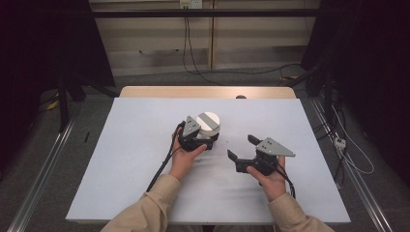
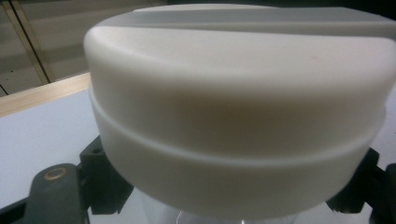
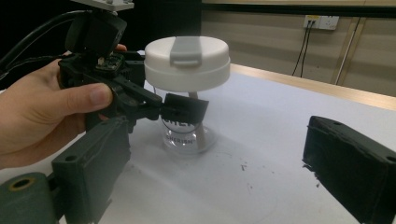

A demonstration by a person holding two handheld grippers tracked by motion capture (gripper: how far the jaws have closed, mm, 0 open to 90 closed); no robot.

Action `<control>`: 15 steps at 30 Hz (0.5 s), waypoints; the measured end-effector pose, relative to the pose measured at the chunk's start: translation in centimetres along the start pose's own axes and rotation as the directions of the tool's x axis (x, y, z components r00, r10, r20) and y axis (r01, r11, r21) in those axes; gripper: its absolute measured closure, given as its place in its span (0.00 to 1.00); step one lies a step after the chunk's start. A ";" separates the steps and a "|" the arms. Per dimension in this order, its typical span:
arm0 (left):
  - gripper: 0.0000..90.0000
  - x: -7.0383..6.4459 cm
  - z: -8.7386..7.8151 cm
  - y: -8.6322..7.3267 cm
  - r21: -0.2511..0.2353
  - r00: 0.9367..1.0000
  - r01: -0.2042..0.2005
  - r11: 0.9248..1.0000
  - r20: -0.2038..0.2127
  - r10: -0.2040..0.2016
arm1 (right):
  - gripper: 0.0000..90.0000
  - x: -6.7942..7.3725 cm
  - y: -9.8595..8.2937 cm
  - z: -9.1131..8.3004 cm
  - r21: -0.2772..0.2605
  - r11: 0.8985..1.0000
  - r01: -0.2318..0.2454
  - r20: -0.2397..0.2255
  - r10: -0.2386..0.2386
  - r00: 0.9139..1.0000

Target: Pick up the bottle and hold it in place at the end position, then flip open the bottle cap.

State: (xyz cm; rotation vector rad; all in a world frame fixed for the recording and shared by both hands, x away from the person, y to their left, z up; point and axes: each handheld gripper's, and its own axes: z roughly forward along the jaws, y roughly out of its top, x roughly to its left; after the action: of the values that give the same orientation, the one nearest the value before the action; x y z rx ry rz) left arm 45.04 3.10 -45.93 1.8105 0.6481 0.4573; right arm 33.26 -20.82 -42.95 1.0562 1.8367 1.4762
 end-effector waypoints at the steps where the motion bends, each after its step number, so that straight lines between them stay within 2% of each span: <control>1: 0.21 0.0 0.0 0.0 0.000 1.000 -0.001 1.000 -0.001 0.001 | 0.08 0.0 0.1 0.1 0.000 1.000 0.001 0.001 -0.001 1.000; 13: 0.21 0.0 0.0 0.0 0.004 1.000 -0.001 1.000 -0.003 0.001 | 0.08 0.0 0.6 1.3 0.011 1.000 -0.016 -0.008 0.016 1.000; 15: 0.21 0.0 0.0 0.0 0.002 1.000 0.013 1.000 -0.002 -0.013 | 0.08 0.0 0.7 1.5 0.012 1.000 -0.019 -0.012 0.019 1.000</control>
State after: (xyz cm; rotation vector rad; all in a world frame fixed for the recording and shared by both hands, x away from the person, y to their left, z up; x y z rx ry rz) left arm 45.00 3.10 -45.96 1.8069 0.6613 0.4505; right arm 34.63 -20.00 -42.65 1.0758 1.8501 1.4874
